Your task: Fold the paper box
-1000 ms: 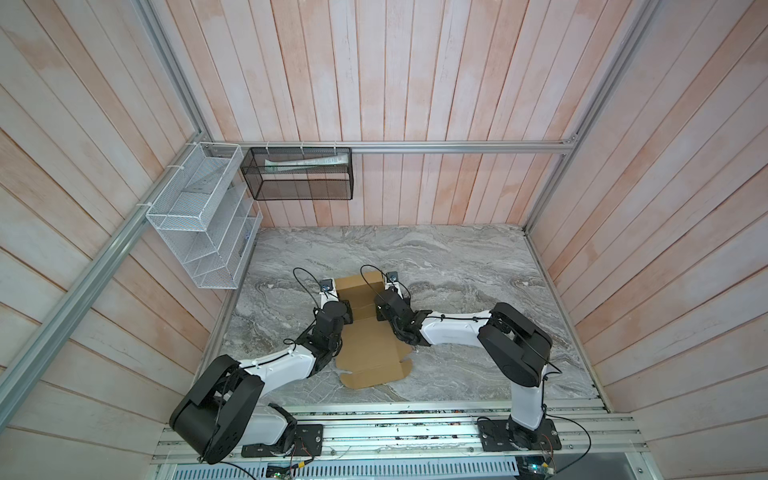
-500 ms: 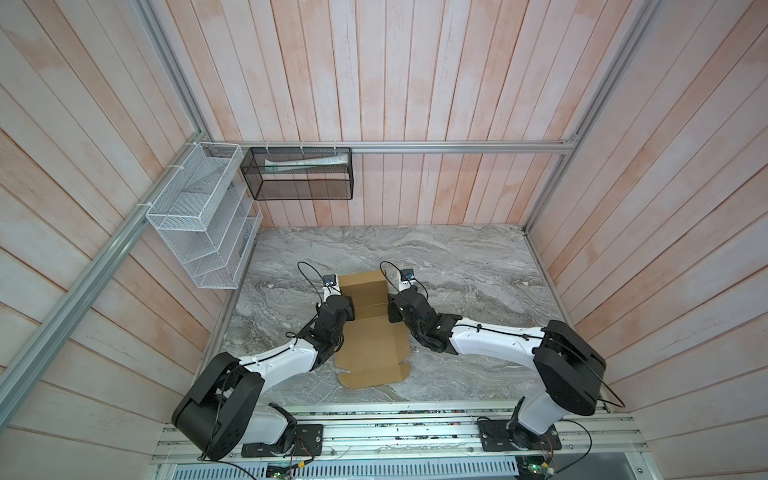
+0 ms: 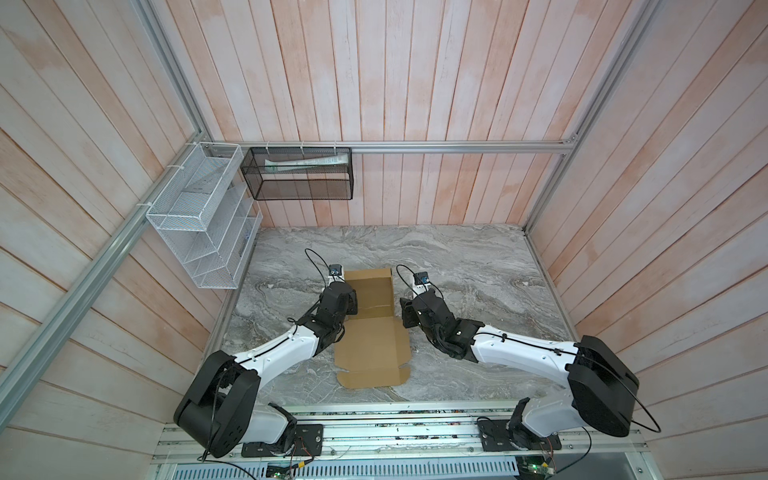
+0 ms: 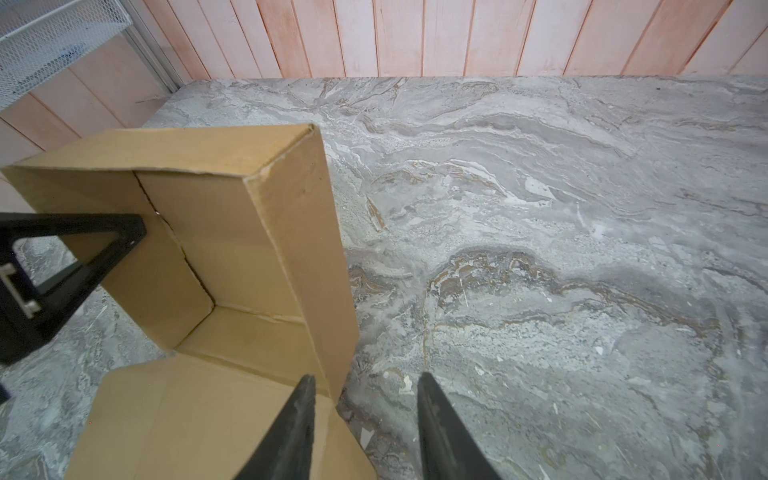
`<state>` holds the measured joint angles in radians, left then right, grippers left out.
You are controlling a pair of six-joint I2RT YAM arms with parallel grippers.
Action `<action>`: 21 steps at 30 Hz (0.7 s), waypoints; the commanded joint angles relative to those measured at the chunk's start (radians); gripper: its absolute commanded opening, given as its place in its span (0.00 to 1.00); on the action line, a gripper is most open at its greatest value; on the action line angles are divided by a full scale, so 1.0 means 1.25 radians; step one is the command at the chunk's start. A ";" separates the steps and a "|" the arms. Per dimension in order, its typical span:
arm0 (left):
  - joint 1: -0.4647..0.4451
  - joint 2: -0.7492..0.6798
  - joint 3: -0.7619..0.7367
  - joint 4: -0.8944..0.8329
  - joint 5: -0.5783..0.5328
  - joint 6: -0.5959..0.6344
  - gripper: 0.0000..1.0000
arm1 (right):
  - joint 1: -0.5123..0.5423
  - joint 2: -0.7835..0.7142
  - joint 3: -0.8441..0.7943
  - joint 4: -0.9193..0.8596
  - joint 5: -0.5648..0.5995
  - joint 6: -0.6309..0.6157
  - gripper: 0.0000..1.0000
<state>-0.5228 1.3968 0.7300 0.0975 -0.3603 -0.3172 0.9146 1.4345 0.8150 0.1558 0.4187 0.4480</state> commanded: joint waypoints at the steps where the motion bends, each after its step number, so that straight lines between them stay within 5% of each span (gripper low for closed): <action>1: 0.010 0.021 0.055 -0.093 0.052 0.010 0.00 | -0.015 -0.044 -0.029 -0.013 -0.026 -0.005 0.42; 21: 0.024 0.238 0.370 -0.393 0.140 0.054 0.00 | -0.074 -0.202 -0.139 -0.015 -0.086 -0.010 0.42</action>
<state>-0.4988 1.6634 1.1408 -0.3161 -0.2111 -0.2771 0.8288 1.2045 0.6601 0.1490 0.3309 0.4408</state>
